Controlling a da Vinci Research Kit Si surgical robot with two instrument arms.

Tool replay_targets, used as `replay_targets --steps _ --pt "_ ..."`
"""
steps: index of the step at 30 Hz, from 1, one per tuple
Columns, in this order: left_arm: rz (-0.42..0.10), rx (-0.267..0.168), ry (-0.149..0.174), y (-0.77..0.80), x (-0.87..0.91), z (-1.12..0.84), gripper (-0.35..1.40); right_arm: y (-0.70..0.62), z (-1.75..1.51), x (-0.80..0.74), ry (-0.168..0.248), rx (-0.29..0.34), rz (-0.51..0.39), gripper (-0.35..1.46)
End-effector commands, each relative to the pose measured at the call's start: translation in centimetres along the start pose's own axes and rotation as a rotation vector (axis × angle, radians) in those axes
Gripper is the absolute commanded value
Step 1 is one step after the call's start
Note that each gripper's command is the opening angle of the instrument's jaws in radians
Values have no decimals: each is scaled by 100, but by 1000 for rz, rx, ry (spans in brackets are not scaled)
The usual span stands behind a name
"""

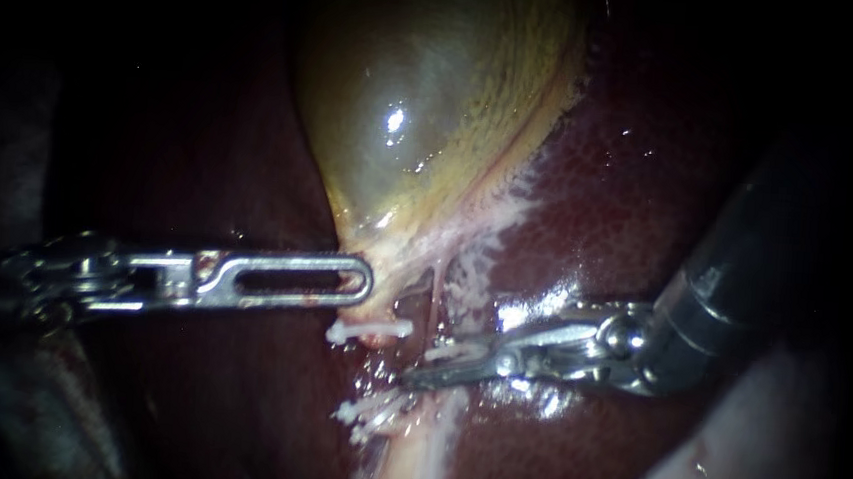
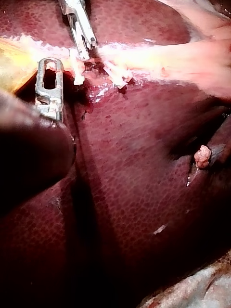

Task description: Clipping first clip right tube

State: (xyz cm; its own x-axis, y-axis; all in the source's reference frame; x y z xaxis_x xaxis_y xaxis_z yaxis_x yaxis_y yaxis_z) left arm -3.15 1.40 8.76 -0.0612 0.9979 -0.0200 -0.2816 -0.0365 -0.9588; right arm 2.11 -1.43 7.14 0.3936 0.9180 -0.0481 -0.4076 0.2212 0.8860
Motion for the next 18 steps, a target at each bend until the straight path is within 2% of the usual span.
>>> replay_targets --steps 1,8,18 --pt "0 0 0 1 0 0 -35 0 0 0 0 0 0 59" --pt "0 0 0 3 -1 0 -35 4 1 2 -2 -2 -1 59" --pt "0 0 0 4 -1 0 -35 12 -16 -5 -11 5 -8 58"
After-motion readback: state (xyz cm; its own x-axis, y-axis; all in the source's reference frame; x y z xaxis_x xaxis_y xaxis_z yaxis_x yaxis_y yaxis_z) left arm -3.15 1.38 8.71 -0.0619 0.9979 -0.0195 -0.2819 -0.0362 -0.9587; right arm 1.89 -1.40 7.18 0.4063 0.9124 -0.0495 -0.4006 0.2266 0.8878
